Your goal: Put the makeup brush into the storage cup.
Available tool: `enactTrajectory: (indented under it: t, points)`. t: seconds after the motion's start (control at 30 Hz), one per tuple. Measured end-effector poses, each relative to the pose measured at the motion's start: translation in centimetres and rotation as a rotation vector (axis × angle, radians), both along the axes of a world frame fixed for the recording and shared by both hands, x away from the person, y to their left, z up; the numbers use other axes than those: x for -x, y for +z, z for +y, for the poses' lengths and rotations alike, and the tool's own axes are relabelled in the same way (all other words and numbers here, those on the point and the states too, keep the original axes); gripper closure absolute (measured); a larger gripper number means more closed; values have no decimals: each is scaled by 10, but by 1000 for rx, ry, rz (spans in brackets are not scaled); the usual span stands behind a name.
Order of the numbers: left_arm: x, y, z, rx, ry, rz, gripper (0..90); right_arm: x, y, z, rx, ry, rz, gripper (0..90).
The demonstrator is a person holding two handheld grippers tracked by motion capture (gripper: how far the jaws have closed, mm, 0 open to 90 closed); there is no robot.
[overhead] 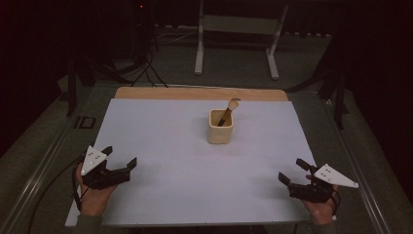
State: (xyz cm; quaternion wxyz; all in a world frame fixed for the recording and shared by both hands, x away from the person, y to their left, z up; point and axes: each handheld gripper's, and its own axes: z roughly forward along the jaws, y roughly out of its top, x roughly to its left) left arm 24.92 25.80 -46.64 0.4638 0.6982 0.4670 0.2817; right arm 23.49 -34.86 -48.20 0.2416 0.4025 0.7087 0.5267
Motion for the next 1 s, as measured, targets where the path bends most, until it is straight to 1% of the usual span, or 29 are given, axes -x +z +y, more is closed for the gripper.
enactTrajectory:
  t: [0.13, 0.23, 0.4, 0.47, 0.67, 0.83, 1.0]
  points:
    - [8, -2, 3, -5, 2, -5, 60, 0, 0, 0, 4, 3, -1, 96]
    - [13, -4, 5, -26, 7, -7, 60, 0, 0, 1, 8, 6, -2, 95]
    - [23, -4, 10, -15, 16, -19, 60, -1, 0, 1, 7, 12, -1, 96]
    - [27, -4, 11, -17, 18, -27, 60, -1, 0, 1, 7, 15, -1, 95]
    - [31, -2, 11, -24, 16, -48, 59, -2, -1, 1, 6, 20, 2, 95]
    - [34, 2, 13, -15, 22, -68, 55, -3, -1, 0, 2, 15, 2, 95]
    - [36, 4, 15, -8, 26, -77, 55, -3, -1, 0, 6, 14, 2, 95]
